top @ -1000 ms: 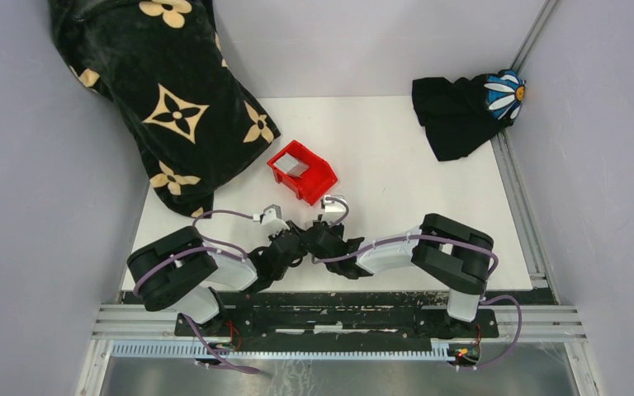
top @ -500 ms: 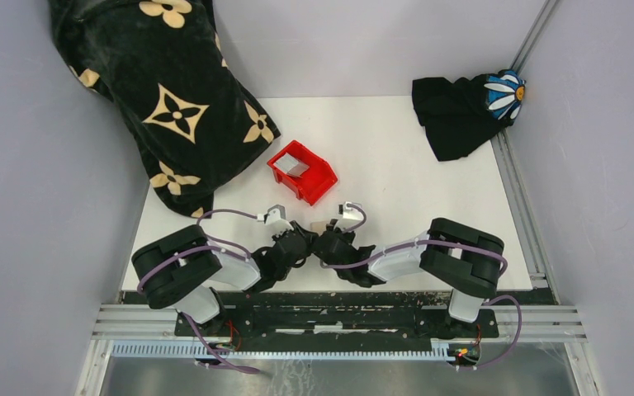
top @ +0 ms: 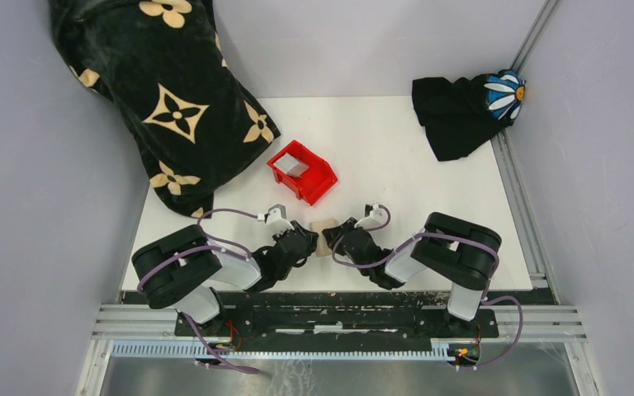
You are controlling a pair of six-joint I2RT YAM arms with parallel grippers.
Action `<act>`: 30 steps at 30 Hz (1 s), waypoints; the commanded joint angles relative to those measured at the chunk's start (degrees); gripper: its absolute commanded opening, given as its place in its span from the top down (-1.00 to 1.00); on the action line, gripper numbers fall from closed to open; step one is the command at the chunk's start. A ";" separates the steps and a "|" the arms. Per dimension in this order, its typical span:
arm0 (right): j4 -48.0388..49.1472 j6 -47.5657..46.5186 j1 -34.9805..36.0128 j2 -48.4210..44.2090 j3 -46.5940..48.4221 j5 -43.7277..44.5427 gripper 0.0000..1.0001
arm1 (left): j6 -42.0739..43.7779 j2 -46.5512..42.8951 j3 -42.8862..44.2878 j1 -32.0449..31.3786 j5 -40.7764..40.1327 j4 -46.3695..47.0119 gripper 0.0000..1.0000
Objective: Put the credit cards into the card holder
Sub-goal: Close the card holder at the center of the board.
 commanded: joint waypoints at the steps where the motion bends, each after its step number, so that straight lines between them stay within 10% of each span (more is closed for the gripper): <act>1: -22.21 -0.55 -3.01 9.50 -9.85 -4.79 0.80 | -0.51 1.49 0.92 -0.38 0.78 -5.34 0.40; 8: -16.91 2.80 -5.60 12.14 -13.82 -4.84 0.81 | -0.88 2.38 1.20 -0.51 0.78 -5.98 0.40; 30: -41.45 0.79 -5.57 -2.79 -8.73 6.38 0.83 | -1.74 4.28 -0.64 -0.45 1.24 -4.75 0.41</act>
